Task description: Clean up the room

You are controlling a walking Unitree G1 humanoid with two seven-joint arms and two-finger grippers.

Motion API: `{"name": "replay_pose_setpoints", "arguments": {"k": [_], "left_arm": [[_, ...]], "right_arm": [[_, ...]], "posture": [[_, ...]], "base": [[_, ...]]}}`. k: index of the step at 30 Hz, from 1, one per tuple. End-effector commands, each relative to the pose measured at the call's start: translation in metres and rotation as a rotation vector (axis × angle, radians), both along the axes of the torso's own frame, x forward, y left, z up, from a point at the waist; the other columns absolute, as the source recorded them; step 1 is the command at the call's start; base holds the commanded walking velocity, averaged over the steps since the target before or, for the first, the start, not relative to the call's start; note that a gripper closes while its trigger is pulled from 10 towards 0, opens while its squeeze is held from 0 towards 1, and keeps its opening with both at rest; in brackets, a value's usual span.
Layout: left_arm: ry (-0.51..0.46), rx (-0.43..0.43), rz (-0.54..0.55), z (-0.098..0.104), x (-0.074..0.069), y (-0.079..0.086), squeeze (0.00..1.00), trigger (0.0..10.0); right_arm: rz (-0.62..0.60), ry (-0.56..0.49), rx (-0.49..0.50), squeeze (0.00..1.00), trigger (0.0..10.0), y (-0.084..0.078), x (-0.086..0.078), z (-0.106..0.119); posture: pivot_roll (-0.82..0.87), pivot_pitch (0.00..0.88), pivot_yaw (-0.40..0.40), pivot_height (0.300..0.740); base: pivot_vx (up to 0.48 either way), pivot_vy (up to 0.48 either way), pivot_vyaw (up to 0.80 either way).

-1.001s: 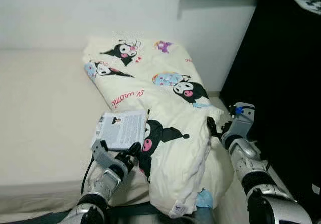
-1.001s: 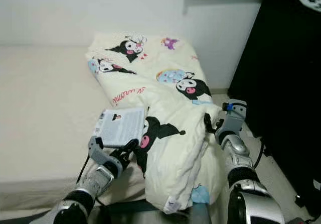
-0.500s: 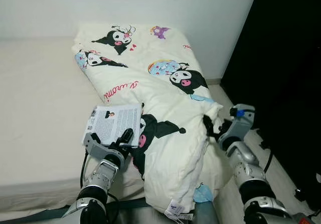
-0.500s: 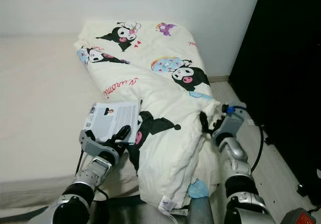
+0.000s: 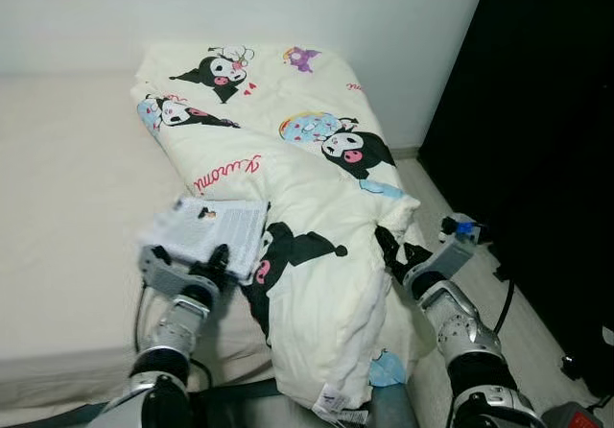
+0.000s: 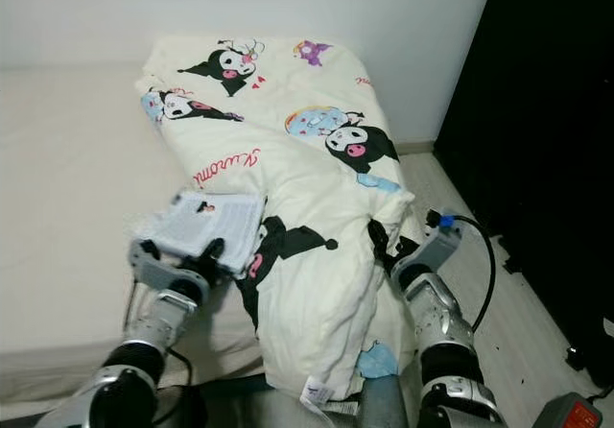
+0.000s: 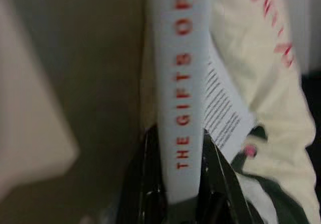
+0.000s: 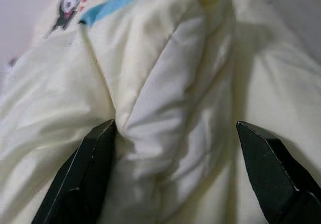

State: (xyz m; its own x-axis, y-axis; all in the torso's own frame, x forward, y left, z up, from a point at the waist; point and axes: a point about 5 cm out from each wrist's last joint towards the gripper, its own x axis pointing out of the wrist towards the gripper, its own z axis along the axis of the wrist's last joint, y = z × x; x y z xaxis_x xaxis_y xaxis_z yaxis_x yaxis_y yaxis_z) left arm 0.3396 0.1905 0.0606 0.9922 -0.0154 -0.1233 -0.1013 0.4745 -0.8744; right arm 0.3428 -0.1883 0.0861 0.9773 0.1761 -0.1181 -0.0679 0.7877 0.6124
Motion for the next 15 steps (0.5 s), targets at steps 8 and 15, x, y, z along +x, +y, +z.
{"name": "replay_pose_setpoints", "arguments": {"k": [8,15], "left_arm": [[-0.256,0.103,0.18,0.079,0.017,0.054,0.0,0.0],[-0.403,0.304,0.331,0.145,0.014,0.08,0.0,0.0]], "right_arm": [[0.108,0.076,-0.067,0.0,10.0,0.02,0.007,-0.006],[0.352,-0.063,-0.097,0.0,0.0,0.071,0.017,0.019]], "posture": [[-0.06,0.055,-0.042,0.481],[-0.03,0.019,-0.065,0.481]], "base": [[0.0,0.0,0.0],[0.0,0.0,0.0]]}}
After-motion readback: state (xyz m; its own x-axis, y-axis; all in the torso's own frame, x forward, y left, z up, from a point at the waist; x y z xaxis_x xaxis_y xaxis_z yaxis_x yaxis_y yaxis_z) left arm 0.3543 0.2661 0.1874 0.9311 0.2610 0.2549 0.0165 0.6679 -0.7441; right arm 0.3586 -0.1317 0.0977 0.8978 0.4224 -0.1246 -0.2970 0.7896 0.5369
